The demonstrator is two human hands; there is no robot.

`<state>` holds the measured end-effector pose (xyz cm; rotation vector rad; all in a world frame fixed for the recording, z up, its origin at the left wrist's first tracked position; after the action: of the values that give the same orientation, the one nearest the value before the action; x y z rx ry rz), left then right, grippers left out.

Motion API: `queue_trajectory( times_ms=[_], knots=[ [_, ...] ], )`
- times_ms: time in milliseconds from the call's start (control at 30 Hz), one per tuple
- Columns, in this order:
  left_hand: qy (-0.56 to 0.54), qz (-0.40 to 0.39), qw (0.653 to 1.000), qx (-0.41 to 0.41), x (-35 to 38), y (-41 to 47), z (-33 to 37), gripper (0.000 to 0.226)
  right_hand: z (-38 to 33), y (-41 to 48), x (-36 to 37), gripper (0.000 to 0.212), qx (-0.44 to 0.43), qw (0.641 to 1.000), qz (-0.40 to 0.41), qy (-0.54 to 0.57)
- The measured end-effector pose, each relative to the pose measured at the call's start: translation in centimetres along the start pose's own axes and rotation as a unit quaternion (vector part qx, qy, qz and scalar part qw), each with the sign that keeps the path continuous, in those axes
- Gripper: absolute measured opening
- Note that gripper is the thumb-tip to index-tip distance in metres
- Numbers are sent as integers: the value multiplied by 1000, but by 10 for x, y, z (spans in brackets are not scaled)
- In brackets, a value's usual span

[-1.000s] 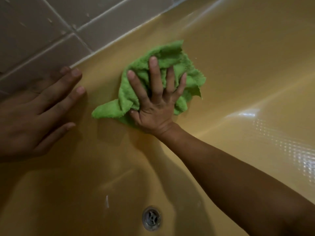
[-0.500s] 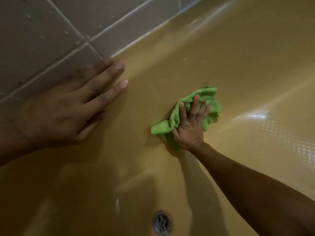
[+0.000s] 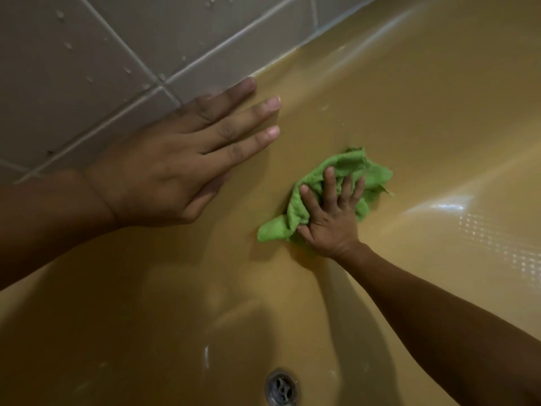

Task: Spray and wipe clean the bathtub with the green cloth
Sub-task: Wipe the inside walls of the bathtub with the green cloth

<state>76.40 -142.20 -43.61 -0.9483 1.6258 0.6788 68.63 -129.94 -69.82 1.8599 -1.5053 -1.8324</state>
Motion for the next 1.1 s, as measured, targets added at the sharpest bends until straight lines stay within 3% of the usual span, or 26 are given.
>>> queue_trajectory(
  times_ms=[133, 267, 333, 433, 467, 533, 633, 700, 767, 900, 1100],
  knots=[
    [10, -11, 1000, -6, 1, 1, 0, 69, 25, -60, 23, 107, 231, 968, -82, 57],
    [15, -23, 1000, -10, -1, 2, 0, 70, 29, -60, 16, 100, 393, 907, -101, 117],
    [15, -29, 999, -15, -2, 3, 1, 71, 34, -51, 10, 95, 485, 853, -72, 176],
    [8, -31, 999, -15, -4, 4, 4, 72, 48, -24, -4, 98, 617, 736, 26, 275],
    [4, -29, 999, -16, -5, 5, 5, 72, 49, -9, -13, 100, 631, 716, 53, 295],
    [1, -26, 1000, -16, -7, 5, 6, 73, 45, 26, -35, 98, 611, 719, 105, 314],
    [2, -24, 1000, -18, -8, 6, 7, 73, 16, 69, -65, 89, 532, 776, 142, 307],
    [3, -20, 999, -27, -9, 7, 8, 72, -7, 82, -71, 87, 478, 821, 121, 287],
    [7, -20, 999, -37, -10, 9, 8, 72, -20, 80, -66, 86, 450, 839, 100, 290],
    [12, -33, 998, -43, -10, 23, 11, 72, -29, 37, -38, 84, 486, 811, 51, 322],
    [11, -37, 999, -37, -9, 70, 8, 73, -17, -19, 2, 98, 610, 697, -58, 373]
  ],
)
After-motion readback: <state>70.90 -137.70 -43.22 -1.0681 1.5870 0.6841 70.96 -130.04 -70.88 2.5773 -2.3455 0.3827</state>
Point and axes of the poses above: each hand's wrist, its own y-axis towards the middle knuckle, its own x-axis out of the palm, z = x × y, the point moved 6 cm from there along y, towards the middle knuckle, and after that the axes turned 3 degrees about -y, right-handed, at the moved point
